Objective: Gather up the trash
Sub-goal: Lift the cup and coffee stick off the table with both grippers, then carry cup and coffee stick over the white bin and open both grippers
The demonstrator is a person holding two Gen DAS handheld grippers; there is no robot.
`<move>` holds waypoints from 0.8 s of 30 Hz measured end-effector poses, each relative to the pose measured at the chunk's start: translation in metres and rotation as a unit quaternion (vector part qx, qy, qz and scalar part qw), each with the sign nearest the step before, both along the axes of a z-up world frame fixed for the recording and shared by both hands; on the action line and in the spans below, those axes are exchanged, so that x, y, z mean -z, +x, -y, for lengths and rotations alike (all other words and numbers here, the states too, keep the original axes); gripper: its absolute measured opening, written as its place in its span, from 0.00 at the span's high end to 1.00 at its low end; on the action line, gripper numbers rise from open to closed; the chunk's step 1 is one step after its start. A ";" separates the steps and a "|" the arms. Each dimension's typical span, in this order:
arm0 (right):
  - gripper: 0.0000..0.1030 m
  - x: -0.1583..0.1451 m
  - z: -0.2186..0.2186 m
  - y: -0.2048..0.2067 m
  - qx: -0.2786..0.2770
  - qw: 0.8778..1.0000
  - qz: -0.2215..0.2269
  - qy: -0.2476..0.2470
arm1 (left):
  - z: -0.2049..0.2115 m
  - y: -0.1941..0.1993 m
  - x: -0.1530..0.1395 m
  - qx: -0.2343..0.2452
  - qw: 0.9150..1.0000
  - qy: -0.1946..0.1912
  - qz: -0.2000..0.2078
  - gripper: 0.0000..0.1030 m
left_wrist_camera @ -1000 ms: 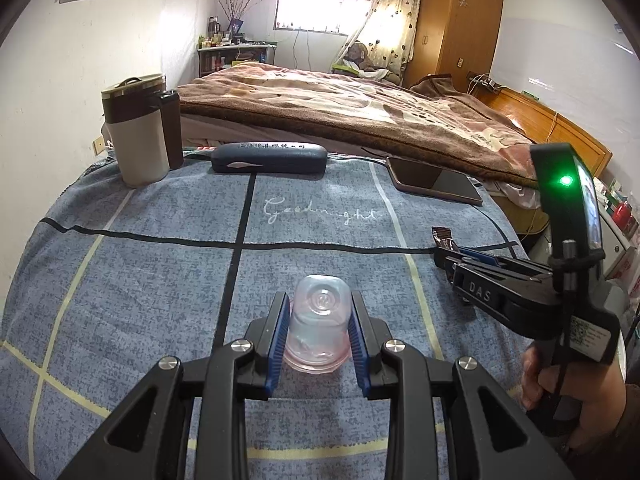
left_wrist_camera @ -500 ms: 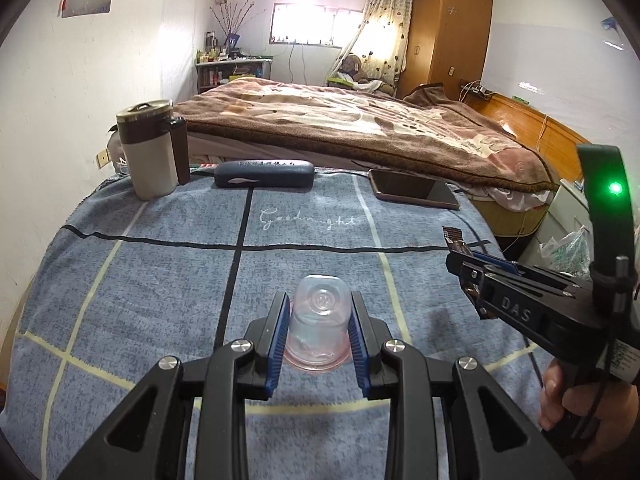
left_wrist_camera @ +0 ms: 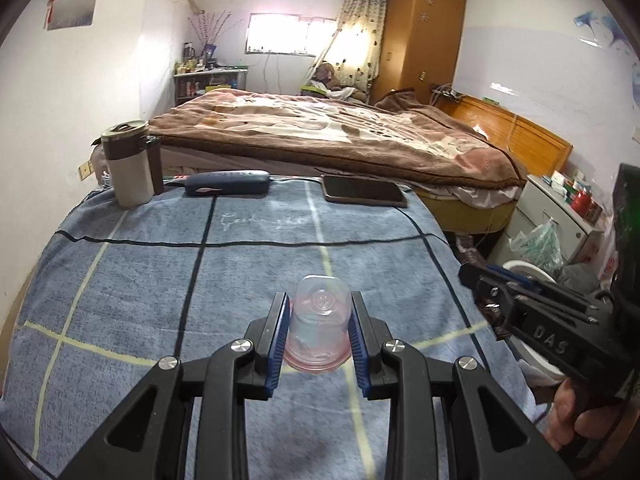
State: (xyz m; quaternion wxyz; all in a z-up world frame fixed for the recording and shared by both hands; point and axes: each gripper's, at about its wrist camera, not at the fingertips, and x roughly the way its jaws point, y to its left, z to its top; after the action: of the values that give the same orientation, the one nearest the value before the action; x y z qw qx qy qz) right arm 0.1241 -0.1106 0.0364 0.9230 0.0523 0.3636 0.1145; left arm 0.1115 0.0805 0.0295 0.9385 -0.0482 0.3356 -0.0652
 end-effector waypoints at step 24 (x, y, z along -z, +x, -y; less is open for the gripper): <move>0.78 -0.016 0.138 -0.076 0.142 0.989 0.038 -0.005 | 0.156 -0.025 -0.012 0.151 0.988 0.011 0.024 0.70</move>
State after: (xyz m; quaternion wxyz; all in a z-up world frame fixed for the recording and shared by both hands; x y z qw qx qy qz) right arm 0.0483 -0.2485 0.0527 0.9434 0.0948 0.3175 -0.0178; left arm 0.0862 -0.0755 0.0411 0.9263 0.0150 0.3167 -0.2033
